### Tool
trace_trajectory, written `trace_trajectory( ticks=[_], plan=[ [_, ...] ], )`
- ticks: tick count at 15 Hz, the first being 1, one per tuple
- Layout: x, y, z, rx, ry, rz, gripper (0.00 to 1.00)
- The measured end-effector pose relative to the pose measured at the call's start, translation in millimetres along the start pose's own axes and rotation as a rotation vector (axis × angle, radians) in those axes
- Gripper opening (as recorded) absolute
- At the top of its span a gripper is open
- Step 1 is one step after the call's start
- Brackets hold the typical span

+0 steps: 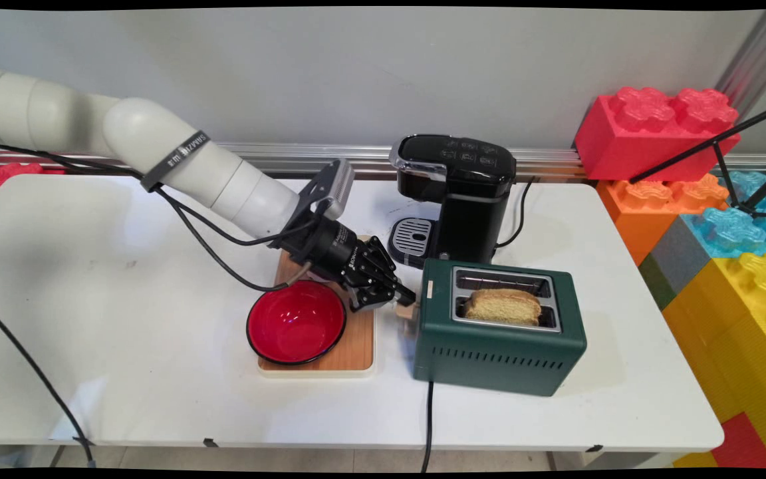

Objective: Press the toaster switch

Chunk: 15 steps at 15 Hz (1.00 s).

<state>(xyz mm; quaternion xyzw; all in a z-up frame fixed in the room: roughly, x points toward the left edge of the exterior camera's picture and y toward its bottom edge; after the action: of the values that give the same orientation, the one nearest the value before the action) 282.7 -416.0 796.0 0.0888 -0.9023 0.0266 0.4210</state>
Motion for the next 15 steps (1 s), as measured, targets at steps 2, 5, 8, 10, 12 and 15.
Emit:
trace_trajectory(
  ticks=[2,5,8,10,12,15],
  plan=[
    [-2.2,-0.5,2.1,0.000,-0.004,-0.001,0.00],
    [-4.3,-0.8,3.9,0.000,-0.007,-0.002,0.00],
    [-6.2,-1.3,5.5,0.000,-0.011,-0.004,0.00],
    [-7.4,-1.4,6.1,0.000,-0.014,-0.005,0.00],
    [-8.0,-1.3,6.6,-0.001,-0.016,-0.006,0.00],
    [-8.7,-0.7,7.3,-0.003,-0.018,-0.006,0.00]
  ],
)
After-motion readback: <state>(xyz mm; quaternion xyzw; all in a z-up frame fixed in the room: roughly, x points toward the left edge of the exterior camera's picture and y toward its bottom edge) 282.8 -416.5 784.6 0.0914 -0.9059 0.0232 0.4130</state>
